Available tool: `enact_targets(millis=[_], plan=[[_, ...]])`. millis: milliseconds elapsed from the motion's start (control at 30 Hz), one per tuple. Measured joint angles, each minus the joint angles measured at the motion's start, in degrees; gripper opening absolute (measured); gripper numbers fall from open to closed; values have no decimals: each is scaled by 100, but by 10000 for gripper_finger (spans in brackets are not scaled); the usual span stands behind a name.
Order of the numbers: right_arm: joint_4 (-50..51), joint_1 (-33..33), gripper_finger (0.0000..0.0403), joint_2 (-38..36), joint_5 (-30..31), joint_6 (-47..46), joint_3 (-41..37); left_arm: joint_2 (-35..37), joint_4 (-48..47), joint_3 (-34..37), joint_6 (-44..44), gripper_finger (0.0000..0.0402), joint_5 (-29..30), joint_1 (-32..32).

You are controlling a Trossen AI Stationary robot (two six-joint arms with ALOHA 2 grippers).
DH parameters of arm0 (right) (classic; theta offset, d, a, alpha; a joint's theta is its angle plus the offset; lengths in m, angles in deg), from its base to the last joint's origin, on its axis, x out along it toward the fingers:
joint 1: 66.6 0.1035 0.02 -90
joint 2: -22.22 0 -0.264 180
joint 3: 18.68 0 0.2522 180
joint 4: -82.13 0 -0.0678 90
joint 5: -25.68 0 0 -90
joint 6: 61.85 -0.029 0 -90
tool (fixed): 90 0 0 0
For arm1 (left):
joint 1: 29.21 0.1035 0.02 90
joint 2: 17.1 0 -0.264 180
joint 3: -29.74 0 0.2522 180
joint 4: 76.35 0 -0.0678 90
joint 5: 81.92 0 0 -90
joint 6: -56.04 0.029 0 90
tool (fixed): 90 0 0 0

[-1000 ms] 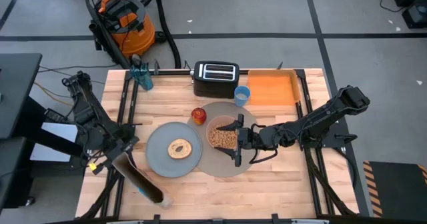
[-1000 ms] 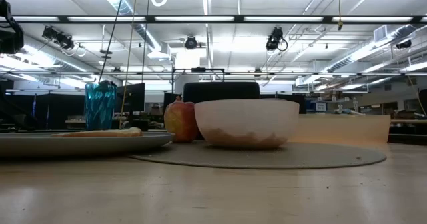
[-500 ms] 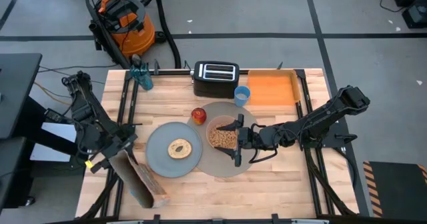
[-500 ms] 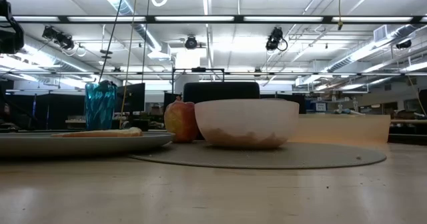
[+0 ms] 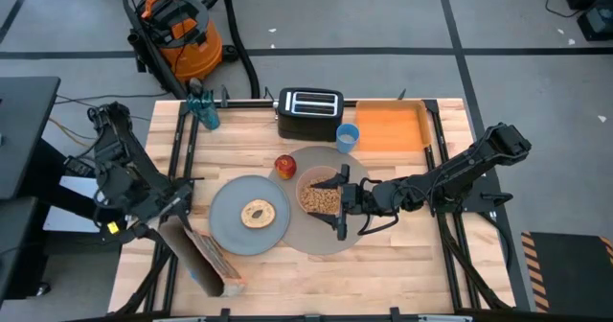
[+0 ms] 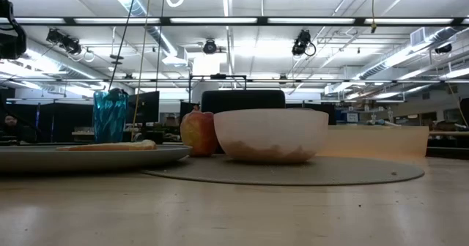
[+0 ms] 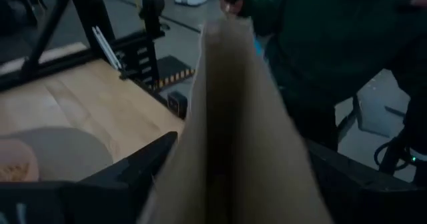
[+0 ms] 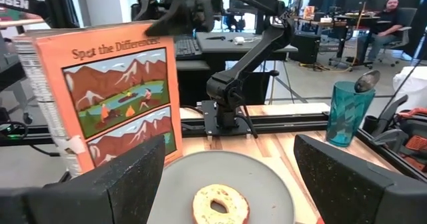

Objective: Arrange a breakfast setting
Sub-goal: Pour the cereal from the cereal box into the orange bowl, then put the black spoon on the gray placemat beside the orange bowl

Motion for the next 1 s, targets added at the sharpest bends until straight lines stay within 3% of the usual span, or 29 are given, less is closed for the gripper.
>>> enact_targets(millis=[300,500,733,1000], plan=[[1,2,339,0,-56,0,0,3,43,-412,92,277,698,0],[52,-10,338,0,-56,48,0,3,413,-433,311,277,1460,0],[55,-277,337,0,-54,109,0,-46,644,-494,164,274,3203,192],[570,-773,337,0,-347,111,0,-961,-244,-1418,-364,257,3278,1308]])
